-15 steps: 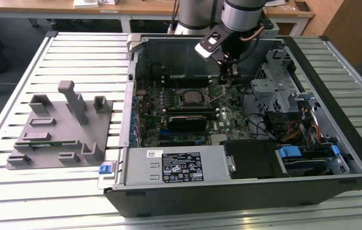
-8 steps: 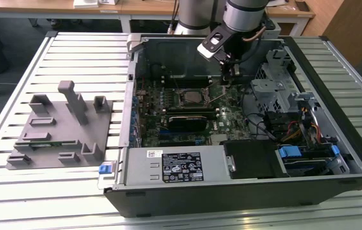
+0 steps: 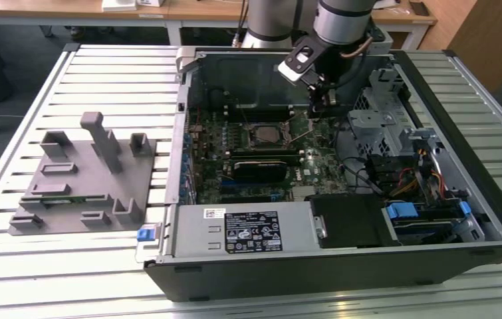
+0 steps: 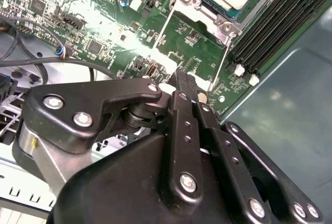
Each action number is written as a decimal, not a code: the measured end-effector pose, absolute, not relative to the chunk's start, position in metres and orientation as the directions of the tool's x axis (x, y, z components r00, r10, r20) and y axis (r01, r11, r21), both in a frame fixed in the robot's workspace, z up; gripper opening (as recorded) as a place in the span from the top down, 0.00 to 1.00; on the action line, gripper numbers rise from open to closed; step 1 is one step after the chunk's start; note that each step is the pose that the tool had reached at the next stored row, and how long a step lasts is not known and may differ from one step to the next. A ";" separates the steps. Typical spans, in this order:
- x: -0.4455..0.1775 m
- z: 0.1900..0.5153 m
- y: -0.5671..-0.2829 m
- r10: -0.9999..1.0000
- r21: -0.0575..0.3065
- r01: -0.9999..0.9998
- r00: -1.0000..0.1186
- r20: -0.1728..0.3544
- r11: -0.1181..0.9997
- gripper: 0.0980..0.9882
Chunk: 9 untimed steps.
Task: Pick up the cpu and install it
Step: 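Close the cpu cover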
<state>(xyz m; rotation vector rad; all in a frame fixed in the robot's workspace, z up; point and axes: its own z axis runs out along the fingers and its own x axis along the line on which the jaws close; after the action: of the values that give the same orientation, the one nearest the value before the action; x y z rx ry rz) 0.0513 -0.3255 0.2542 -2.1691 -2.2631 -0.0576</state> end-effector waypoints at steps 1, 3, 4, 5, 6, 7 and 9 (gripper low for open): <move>0.052 0.254 -0.325 0.999 0.022 0.999 -0.043 0.030 0.042 0.99; 0.054 0.254 -0.324 0.999 0.022 0.999 -0.043 0.029 0.042 0.99; 0.055 0.253 -0.324 0.999 0.022 0.999 -0.043 0.028 0.042 0.99; 0.056 0.253 -0.324 0.999 0.022 0.999 -0.043 0.027 0.042 0.99; 0.057 0.253 -0.323 0.999 0.022 0.999 -0.043 0.026 0.042 0.99; 0.058 0.253 -0.323 0.999 0.022 0.999 -0.043 0.024 0.042 0.99; 0.061 0.253 -0.321 0.999 0.021 0.999 -0.043 0.020 0.042 0.99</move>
<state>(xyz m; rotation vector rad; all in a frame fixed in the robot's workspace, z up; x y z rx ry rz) 0.0611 -0.3214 0.2526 -2.1738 -2.2681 -0.0456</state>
